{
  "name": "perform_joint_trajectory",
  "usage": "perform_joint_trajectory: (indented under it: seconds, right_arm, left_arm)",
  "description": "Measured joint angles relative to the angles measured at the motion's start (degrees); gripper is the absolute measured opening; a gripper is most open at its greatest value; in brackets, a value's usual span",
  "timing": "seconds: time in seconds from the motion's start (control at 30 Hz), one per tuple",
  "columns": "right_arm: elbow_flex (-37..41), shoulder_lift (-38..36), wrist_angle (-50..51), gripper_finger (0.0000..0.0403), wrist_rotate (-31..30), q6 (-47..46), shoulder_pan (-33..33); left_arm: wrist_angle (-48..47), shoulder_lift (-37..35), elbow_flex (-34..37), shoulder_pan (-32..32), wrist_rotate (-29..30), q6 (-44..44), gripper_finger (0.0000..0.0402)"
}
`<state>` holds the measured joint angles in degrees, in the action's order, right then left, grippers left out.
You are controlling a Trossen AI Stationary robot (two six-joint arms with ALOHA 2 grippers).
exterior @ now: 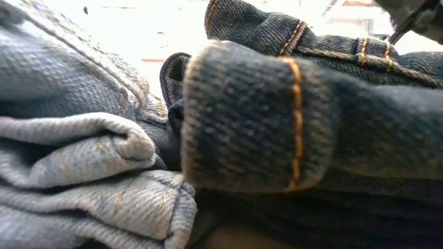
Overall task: Sort clothes
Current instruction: Put the black pants into the left laundry organizer
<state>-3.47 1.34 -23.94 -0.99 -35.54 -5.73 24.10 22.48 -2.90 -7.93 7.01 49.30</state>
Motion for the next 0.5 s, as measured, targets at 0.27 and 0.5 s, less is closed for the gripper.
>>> perform_joint_trajectory:
  seconds: [0.27, 0.5]
  right_arm:
    - [-0.2, 4.6, 2.3, 0.0, 6.8, -5.0, -7.8]
    - [-0.3, 9.9, 3.5, 0.0, 7.2, -10.0, -15.0]
  left_arm:
    - [-0.7, 0.0, 0.0, 4.3, -11.2, 12.9, 0.0011]
    - [3.2, 0.0, 0.0, 9.6, -11.4, 20.5, 0.0011]
